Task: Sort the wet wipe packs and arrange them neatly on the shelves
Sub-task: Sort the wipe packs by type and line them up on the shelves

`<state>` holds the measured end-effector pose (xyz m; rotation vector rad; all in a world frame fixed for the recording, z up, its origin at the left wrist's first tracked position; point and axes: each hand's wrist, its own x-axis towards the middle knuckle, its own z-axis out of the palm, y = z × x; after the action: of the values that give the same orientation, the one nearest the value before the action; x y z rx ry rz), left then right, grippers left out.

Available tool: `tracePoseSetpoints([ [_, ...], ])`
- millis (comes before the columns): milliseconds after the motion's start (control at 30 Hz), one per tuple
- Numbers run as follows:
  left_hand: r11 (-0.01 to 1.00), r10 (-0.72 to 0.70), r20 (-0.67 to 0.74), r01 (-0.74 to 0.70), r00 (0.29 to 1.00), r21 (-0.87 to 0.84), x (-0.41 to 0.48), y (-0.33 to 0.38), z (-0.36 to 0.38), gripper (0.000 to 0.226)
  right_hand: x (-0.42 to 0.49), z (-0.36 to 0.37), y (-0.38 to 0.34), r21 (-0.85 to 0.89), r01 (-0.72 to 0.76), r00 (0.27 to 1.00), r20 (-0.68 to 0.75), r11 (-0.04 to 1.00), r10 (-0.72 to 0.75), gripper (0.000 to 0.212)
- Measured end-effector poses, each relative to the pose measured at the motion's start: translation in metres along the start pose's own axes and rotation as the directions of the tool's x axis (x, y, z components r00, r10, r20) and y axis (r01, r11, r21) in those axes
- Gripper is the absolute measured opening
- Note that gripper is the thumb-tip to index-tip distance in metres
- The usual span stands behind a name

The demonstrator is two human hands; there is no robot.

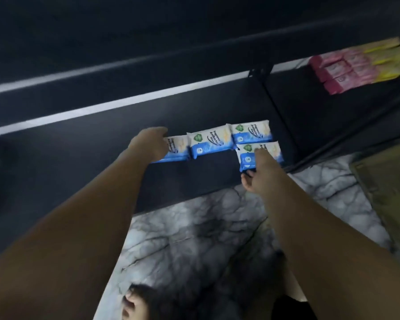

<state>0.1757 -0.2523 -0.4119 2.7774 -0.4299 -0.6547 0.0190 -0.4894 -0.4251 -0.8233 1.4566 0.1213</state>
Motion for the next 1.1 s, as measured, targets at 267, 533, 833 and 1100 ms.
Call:
tracePoseSetpoints([
  [267,0.985,-0.13,0.075,0.12,0.989,0.124,-0.01,-0.01,0.025,0.038,0.011,-0.001,0.008,-0.198,0.16,0.955,-0.216,0.967,-0.203,0.054],
  [533,0.82,-0.453,-0.021,0.407,0.891,-0.402,-0.068,-0.003,0.059,0.037,0.003,-0.014,0.05,-0.188,0.326,0.913,-0.193,0.927,-0.36,0.082],
  [833,0.618,-0.388,0.21,0.423,0.897,-0.663,-0.149,0.011,0.07,0.014,-0.045,-0.039,0.095,-0.299,0.351,0.932,0.014,0.887,-0.363,0.043],
  [1100,0.587,-0.361,0.135,0.337,0.923,-0.736,-0.247,0.037,0.037,0.016,-0.142,-0.061,0.098,-0.3,0.54,0.84,0.254,0.787,-0.479,0.022],
])
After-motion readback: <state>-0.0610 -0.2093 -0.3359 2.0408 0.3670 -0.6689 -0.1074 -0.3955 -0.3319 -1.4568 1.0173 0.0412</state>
